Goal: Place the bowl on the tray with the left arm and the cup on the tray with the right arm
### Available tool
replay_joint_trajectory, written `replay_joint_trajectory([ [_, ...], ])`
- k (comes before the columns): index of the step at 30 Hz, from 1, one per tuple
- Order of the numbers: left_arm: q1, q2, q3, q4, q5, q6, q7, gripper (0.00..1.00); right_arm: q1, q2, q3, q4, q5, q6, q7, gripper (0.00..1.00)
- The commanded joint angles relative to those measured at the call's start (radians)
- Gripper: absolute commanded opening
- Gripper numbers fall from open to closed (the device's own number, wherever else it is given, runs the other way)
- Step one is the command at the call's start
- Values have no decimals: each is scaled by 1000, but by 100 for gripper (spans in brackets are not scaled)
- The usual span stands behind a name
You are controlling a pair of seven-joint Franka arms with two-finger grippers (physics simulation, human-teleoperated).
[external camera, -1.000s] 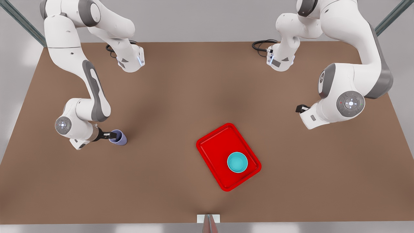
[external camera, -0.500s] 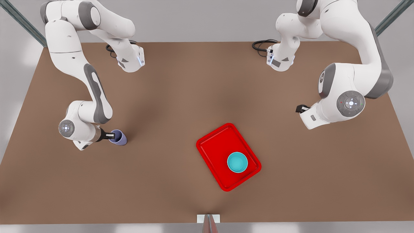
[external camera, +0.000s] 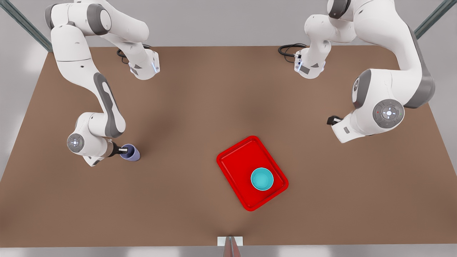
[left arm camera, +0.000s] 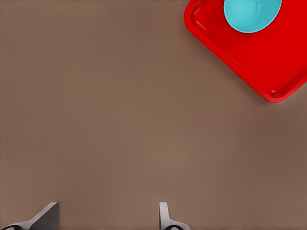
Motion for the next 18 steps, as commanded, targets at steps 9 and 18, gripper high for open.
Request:
replay_joint_trajectory([
  [9,0,-2,-3,6,-1,-2,0,100,5,-3,0,17,-14,1,7,21],
  [18,0,0,-1,6,1,0,1,100,57,-5,132,138,-17,-81,320,21],
])
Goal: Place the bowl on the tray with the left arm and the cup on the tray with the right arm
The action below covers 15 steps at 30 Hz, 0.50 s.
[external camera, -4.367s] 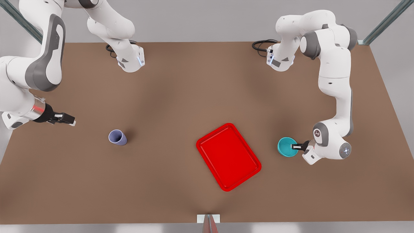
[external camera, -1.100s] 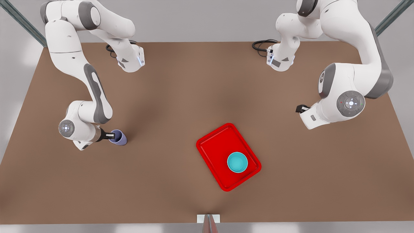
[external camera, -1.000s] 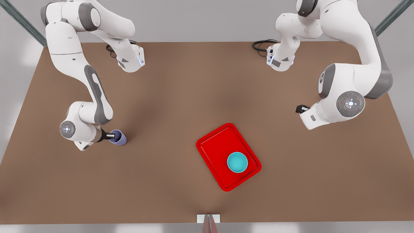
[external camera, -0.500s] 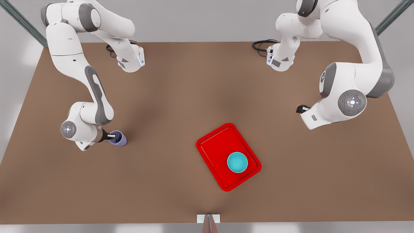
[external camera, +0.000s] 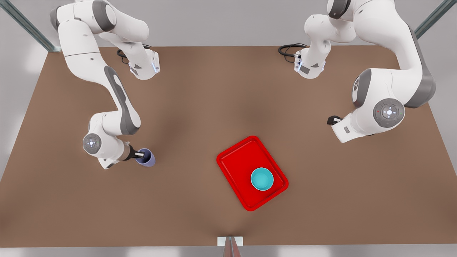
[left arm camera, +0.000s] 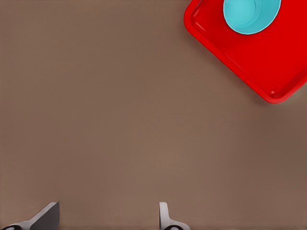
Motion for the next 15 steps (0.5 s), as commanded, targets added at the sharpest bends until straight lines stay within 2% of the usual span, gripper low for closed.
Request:
replay_joint_trajectory([
  [1,0,1,0,0,0,0,0,100,14,0,0,7,-12,-6,31,21],
  [3,0,3,0,0,0,2,0,100,81,2,1,42,-11,-12,164,21],
  [7,0,5,2,2,0,0,0,100,242,98,3,282,-9,-45,447,21],
  [9,0,5,2,0,0,0,-1,100,276,98,5,348,-6,-51,451,21],
  [11,0,5,0,2,0,0,-1,100,279,98,44,452,-6,-154,451,21],
  [12,0,3,2,2,2,0,-1,100,279,131,84,503,-8,-163,453,21],
  [15,0,1,2,0,2,-2,-1,100,348,206,92,621,-8,-152,451,21],
])
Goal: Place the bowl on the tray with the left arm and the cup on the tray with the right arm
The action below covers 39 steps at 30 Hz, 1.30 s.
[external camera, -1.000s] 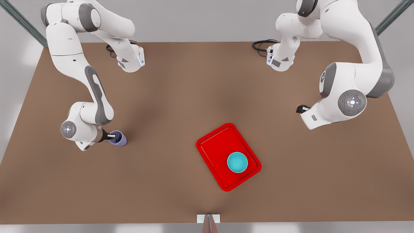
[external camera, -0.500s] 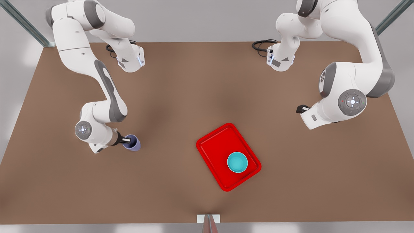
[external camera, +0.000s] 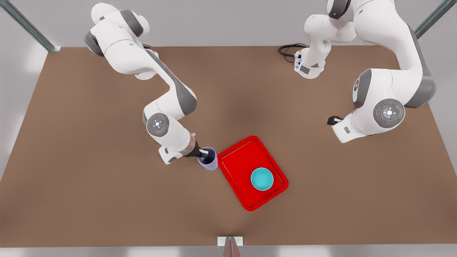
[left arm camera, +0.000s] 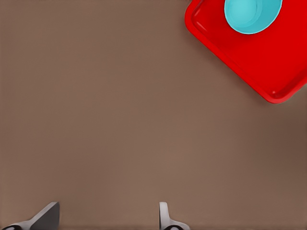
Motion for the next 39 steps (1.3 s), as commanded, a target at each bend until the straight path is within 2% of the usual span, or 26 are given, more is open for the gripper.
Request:
replay_joint_trajectory([
  [1,0,0,0,0,-1,0,0,100,9,5,2,7,-7,-2,3,21],
  [3,0,-1,-1,1,-2,-2,3,100,15,20,62,4,-7,-1,6,21],
  [5,0,-2,-1,0,-2,-3,3,100,43,47,71,4,-9,16,32,21],
  [17,0,5,-1,0,-2,2,3,100,128,271,50,16,-99,226,74,21],
  [25,0,15,-5,1,-4,2,3,100,164,303,30,31,-99,218,74,21],
  [26,0,12,-6,1,-4,2,2,100,165,304,30,35,-99,220,75,100],
  [36,-8,8,-5,1,-4,2,2,100,165,306,36,77,-119,206,72,100],
  [38,-8,9,-6,1,-4,2,2,100,147,242,33,84,-72,177,77,100],
  [39,-8,11,-5,1,-4,3,2,100,72,157,38,22,-75,134,100,100],
])
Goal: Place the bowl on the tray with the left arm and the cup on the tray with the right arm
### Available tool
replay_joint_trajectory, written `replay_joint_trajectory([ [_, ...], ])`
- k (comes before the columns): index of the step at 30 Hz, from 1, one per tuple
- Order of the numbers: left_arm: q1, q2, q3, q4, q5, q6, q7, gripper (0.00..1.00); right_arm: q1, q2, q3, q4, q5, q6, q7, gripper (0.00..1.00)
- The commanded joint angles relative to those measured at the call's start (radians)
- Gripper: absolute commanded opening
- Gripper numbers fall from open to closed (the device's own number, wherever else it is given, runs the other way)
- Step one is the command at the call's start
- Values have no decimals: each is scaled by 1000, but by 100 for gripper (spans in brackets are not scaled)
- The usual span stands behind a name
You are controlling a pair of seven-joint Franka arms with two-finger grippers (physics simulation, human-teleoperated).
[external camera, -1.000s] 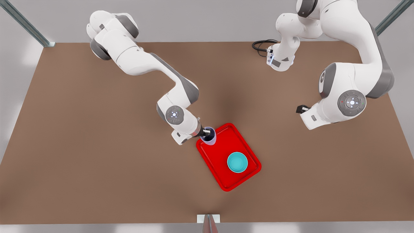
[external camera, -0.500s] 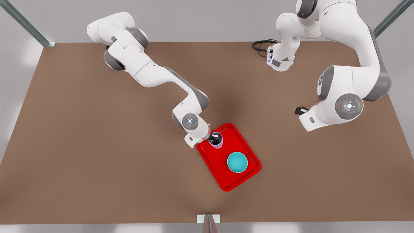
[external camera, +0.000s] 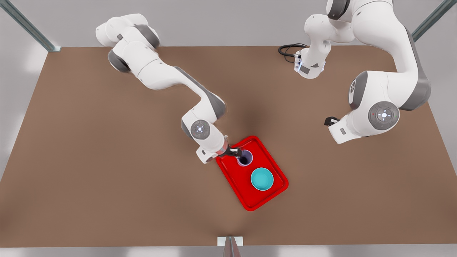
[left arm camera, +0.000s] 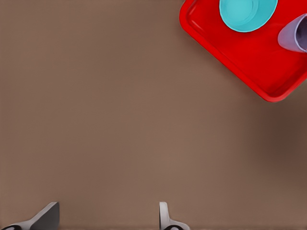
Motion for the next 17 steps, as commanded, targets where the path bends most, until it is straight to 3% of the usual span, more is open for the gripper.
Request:
replay_joint_trajectory([
  [1,0,0,0,0,1,0,0,100,-30,-53,-6,-37,-6,-41,-1,100],
  [5,-1,5,-1,23,-8,-1,-14,100,-352,-429,-20,-157,-95,-474,-175,100],
  [6,0,5,6,43,-53,-6,-14,100,-368,-605,-96,-365,-91,-448,-371,100],
  [7,0,5,8,43,-51,0,-14,100,-340,-687,-253,-433,36,-460,-531,100],
  [8,0,6,8,54,-54,-1,-14,100,-342,-681,-351,-404,44,-487,-741,100],
  [9,0,6,8,54,-54,-1,-15,100,-351,-676,-368,-386,43,-500,-765,100],
  [11,0,15,9,50,-50,2,-15,100,-369,-673,-371,-389,43,-523,-771,100],
  [13,9,-95,9,-97,-47,143,-37,100,-377,-656,-371,-381,44,-514,-780,100],
  [17,8,-88,8,-103,-51,143,-52,100,-362,-533,-368,-243,58,-572,-783,100],
])
